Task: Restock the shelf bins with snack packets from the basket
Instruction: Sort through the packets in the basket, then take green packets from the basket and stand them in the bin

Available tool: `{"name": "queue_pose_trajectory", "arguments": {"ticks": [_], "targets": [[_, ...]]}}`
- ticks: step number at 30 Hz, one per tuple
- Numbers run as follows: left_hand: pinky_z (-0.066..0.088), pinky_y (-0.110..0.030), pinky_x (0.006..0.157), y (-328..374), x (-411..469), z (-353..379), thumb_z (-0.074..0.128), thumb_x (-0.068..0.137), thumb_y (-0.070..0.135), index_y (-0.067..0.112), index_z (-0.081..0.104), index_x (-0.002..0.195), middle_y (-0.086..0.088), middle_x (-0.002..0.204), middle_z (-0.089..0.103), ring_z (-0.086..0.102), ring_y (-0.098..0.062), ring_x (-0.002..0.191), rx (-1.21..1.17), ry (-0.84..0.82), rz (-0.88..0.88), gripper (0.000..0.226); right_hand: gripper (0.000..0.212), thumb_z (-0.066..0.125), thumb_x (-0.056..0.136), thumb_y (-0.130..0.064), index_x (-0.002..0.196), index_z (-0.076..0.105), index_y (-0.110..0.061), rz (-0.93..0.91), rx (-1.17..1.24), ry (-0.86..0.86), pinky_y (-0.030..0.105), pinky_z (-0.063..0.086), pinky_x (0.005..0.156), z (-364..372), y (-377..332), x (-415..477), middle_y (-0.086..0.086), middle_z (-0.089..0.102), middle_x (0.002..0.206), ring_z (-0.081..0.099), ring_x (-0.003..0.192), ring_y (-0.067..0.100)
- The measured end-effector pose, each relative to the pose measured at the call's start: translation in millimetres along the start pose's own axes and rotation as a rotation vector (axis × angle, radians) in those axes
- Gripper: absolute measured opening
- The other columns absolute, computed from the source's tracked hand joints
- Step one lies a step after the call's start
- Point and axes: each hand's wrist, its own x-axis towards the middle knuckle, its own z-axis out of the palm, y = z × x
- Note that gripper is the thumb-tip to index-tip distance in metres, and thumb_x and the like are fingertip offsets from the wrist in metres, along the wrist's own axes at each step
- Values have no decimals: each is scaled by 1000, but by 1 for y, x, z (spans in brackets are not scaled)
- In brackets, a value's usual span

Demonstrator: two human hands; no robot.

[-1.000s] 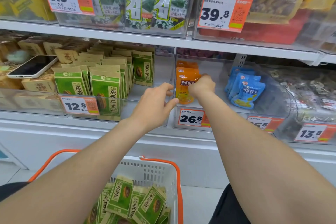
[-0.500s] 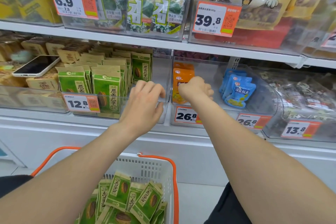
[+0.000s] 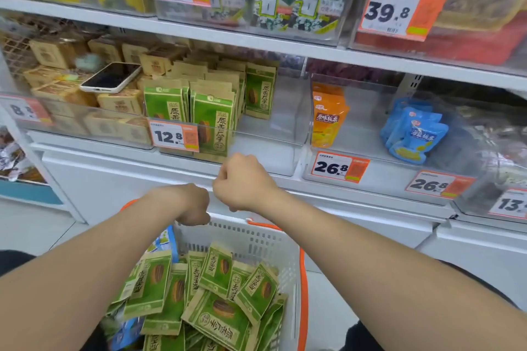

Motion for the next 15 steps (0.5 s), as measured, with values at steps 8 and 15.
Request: {"name": "queue_pose_trajectory", "arguments": {"ticks": [8, 15], "targets": [[41, -35, 73, -36, 16, 36, 47, 99, 17, 20, 60, 93, -5, 100, 64, 51, -27, 81, 53, -66, -2, 14, 44, 57, 95, -14, 139, 61, -9, -148, -682, -809, 49, 58, 96, 114, 32, 22, 13, 62, 138, 63, 122, 33], [45, -37, 77, -35, 24, 39, 46, 99, 25, 24, 62, 105, -7, 118, 65, 50, -27, 85, -26, -41, 53, 16, 72, 80, 87, -34, 147, 43, -22, -261, -751, -873, 35, 49, 64, 162, 48, 3, 6, 60, 129, 59, 96, 27]]}}
